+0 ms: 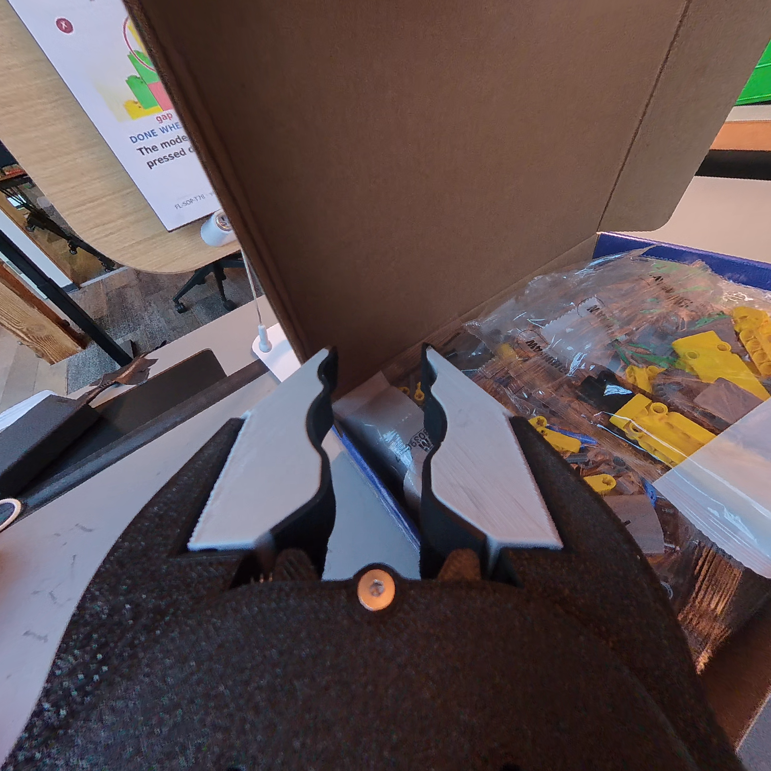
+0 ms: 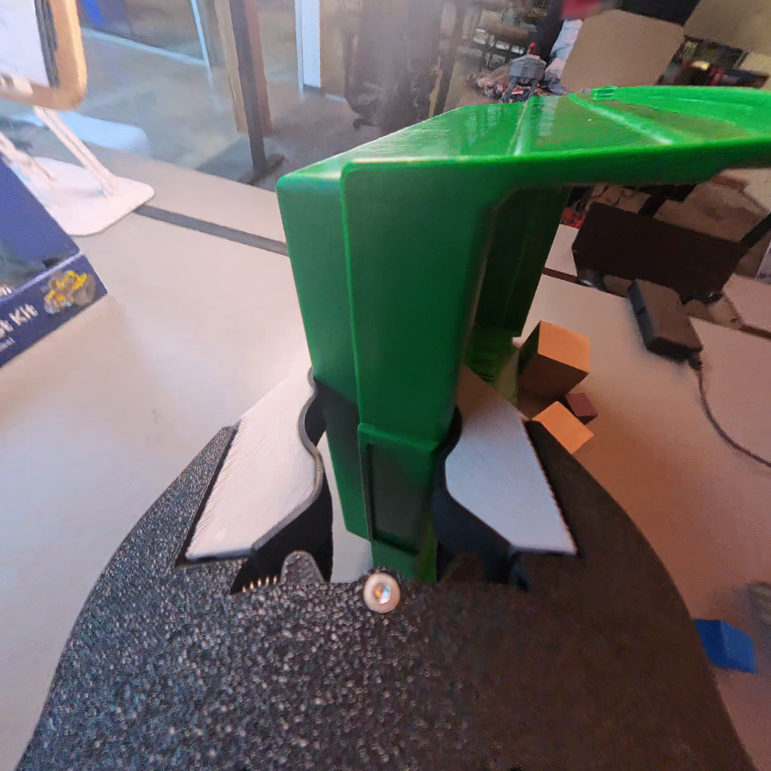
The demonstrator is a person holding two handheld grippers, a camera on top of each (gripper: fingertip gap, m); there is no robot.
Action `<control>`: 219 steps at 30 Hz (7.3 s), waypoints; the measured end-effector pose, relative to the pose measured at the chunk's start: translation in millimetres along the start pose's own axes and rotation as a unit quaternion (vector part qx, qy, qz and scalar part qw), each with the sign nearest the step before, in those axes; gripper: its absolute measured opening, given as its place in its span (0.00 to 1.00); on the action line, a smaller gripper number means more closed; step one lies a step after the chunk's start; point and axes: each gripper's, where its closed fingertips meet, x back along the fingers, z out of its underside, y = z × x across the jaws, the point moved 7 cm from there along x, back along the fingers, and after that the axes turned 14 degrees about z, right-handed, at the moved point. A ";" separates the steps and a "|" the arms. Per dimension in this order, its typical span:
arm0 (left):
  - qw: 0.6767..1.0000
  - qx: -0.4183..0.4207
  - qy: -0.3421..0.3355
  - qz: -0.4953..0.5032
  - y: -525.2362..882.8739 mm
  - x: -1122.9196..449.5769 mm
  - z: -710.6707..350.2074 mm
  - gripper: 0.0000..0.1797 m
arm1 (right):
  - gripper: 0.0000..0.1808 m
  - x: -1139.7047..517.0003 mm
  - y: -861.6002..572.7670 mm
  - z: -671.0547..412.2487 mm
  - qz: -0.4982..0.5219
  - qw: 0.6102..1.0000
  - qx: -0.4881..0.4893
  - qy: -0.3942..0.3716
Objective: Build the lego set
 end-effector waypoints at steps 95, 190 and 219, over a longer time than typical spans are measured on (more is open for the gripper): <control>0.971 -0.001 0.007 -0.239 4.4 195.1 -37.3 0.06 | 0.33 14.0 741.8 -118.5 -0.026 0.736 0.590 -0.331; 0.976 0.012 -0.053 0.213 149.2 -37.6 -112.9 0.00 | 0.00 -185.7 364.5 -202.2 -0.378 0.902 -0.008 -0.210; 0.975 -0.050 -0.201 0.077 260.6 -40.4 -275.6 0.00 | 0.00 -242.3 357.2 -372.6 -0.208 0.915 0.050 -0.342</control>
